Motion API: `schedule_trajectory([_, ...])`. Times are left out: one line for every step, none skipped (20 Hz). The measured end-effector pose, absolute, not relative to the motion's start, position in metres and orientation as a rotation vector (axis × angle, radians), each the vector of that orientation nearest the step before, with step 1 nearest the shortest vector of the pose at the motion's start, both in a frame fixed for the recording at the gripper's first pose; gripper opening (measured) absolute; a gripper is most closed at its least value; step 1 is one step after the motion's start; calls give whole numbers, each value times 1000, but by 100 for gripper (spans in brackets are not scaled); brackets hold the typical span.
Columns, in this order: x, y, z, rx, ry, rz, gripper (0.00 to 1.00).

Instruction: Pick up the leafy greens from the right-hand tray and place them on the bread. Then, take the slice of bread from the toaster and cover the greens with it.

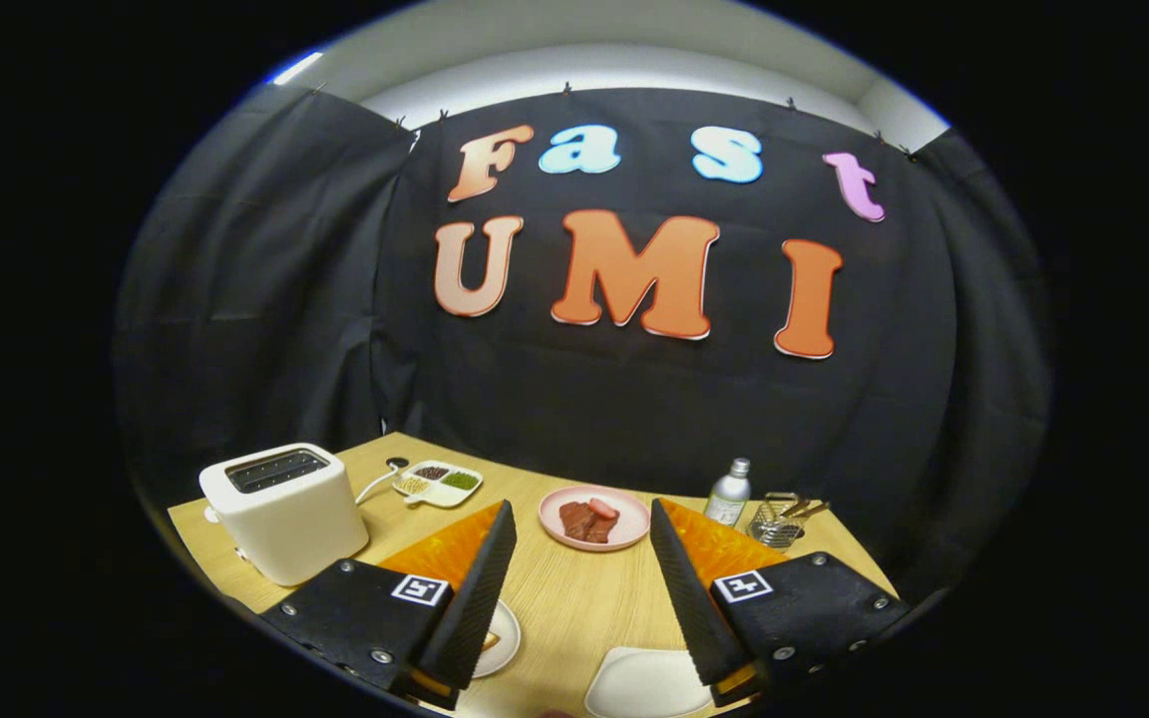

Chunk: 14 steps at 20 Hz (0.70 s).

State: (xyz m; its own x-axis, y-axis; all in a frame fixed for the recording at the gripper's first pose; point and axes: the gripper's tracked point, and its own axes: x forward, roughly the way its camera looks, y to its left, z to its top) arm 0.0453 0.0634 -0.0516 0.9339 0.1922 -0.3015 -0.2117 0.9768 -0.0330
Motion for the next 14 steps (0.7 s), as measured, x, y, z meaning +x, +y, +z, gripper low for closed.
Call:
schedule_trajectory([42, 53, -42, -68, 272, 195, 84])
schedule_trajectory([38, 44, -35, -74, 245, 180, 85])
schedule_trajectory([34, 38, -29, -81, 218, 168, 86])
schedule_trajectory([30, 35, -25, -89, 191, 159, 86])
schedule_trajectory([24, 31, -21, -97, 167, 148, 87])
schedule_trajectory([21, 28, -19, -107, 141, 139, 87])
schedule_trajectory([18, 25, -18, -124, 122, 136, 87])
schedule_trajectory([15, 20, -20, -131, 118, 123, 87])
schedule_trajectory([12, 16, -21, -127, 115, 110, 89])
schedule_trajectory([10, 12, -19, -109, 106, 101, 90])
schedule_trajectory([9, 11, -18, -91, 97, 100, 91])
schedule_trajectory([9, 7, -16, -85, 86, 93, 91])
schedule_trajectory([8, 3, -16, -89, 73, 75, 91])
schedule_trajectory([8, -1, -14, -96, 55, 54, 92])
